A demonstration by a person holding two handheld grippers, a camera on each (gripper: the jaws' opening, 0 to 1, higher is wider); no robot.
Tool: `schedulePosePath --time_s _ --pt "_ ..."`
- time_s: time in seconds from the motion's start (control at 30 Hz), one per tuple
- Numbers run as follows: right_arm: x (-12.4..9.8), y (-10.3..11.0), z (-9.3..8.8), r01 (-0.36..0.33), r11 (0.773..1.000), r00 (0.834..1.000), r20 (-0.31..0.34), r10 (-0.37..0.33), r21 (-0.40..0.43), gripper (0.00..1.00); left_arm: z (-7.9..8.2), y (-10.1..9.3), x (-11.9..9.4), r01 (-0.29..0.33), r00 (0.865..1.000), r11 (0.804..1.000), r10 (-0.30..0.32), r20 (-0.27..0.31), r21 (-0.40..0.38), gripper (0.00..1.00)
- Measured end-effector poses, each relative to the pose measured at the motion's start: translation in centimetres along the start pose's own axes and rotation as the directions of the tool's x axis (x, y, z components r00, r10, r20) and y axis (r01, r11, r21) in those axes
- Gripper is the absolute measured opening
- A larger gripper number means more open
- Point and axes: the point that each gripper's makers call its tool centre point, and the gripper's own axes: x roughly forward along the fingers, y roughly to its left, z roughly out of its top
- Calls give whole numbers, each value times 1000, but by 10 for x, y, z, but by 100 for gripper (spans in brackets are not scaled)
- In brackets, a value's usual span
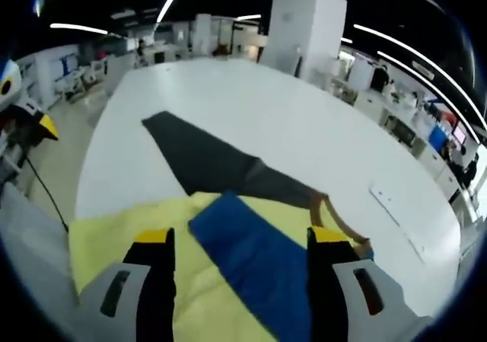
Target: Fold the garment on the visible template until the final outline fits inside the template.
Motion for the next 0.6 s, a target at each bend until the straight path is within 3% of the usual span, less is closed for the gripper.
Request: schedulePosePath --time_s 0.37,0.6 --pt "-17 -2 5 42 999 998 42 -43 28 98 2 0 1 1 1000 1000 -1 6 6 97" --pt "-26 -1 3 49 997 998 41 -51 51 100 3 -2 3 9 1000 1000 -9 9 11 97"
